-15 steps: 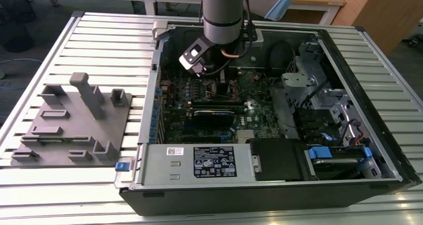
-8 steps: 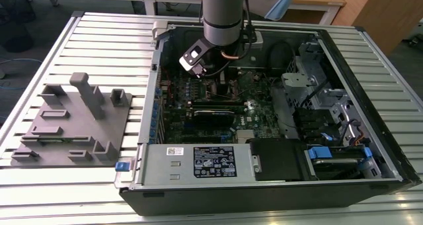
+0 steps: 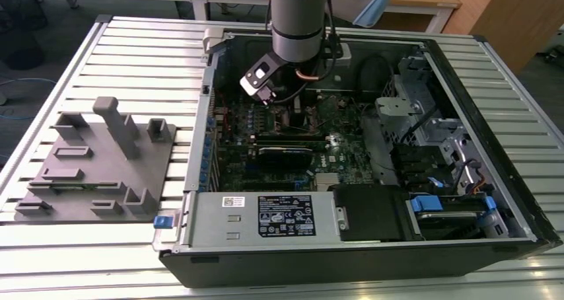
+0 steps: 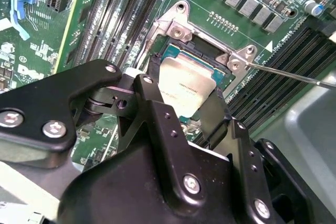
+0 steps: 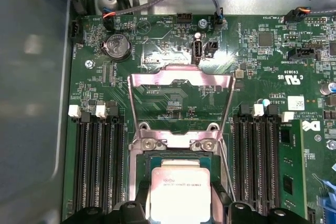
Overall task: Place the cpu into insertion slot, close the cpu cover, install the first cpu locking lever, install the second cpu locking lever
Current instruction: 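Place the cpu into insertion slot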
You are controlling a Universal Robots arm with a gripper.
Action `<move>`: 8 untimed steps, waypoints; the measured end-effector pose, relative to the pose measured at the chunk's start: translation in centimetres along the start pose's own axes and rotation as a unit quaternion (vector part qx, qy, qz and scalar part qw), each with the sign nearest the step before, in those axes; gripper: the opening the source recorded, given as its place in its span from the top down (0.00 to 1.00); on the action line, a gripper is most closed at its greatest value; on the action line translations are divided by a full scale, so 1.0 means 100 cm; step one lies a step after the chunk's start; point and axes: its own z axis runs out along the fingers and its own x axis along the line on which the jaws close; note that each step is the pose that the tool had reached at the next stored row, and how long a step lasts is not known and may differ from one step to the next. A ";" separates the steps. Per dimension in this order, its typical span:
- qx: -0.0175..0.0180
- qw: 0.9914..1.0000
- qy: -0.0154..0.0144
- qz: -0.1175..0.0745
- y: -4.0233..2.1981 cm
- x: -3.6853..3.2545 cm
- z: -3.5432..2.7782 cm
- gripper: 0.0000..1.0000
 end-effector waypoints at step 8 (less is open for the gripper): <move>0.000 1.000 0.000 0.003 -0.0001 0.0000 0.0012 0.46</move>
